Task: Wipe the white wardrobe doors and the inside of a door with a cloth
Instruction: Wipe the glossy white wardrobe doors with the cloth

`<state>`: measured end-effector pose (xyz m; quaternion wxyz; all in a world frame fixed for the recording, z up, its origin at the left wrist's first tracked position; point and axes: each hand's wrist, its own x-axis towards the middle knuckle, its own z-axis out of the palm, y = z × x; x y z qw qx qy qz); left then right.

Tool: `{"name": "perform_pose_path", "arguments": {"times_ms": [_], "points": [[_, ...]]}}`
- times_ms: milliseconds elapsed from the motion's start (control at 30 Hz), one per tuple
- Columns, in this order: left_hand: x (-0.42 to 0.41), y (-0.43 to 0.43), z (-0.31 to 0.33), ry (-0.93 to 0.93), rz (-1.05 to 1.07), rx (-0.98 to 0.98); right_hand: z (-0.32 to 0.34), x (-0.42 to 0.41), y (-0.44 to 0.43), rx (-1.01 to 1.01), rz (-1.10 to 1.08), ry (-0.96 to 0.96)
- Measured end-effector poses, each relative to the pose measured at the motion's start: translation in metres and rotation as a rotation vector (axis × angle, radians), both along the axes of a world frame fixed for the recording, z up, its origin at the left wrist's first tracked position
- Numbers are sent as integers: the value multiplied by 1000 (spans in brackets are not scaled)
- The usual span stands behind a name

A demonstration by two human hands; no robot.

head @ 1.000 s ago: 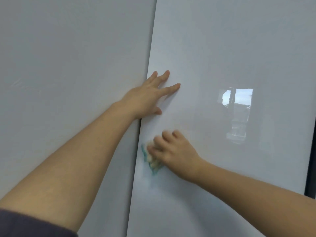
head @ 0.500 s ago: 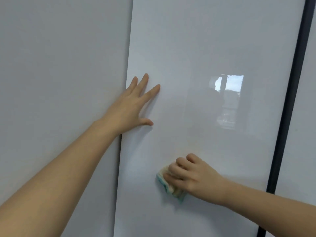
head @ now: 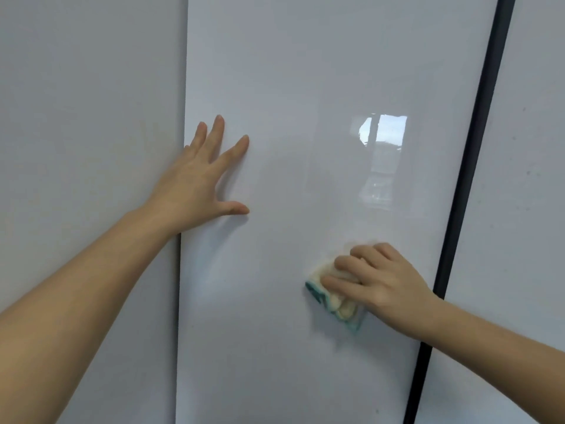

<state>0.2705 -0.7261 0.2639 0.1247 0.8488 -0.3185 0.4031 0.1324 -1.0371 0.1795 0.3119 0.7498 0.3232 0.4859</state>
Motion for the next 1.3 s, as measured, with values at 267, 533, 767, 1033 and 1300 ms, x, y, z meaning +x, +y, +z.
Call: {"name": "perform_pose_path", "arguments": {"times_ms": [267, 533, 767, 1033, 1300], "points": [[1, 2, 1, 33, -22, -11, 24, -7, -18, 278, -33, -212], [1, 1, -2, 26, -28, -16, 66, -16, -28, 322, -45, -276], [-2, 0, -3, 41, -32, -30, 7, -22, -31, 342, -83, -246], [-5, -1, -3, 75, -50, -63, -16, -30, -27, 348, -120, -203], [-2, 0, -4, 36, -21, -40, 26, -23, -34, 331, 0, -322]]}}
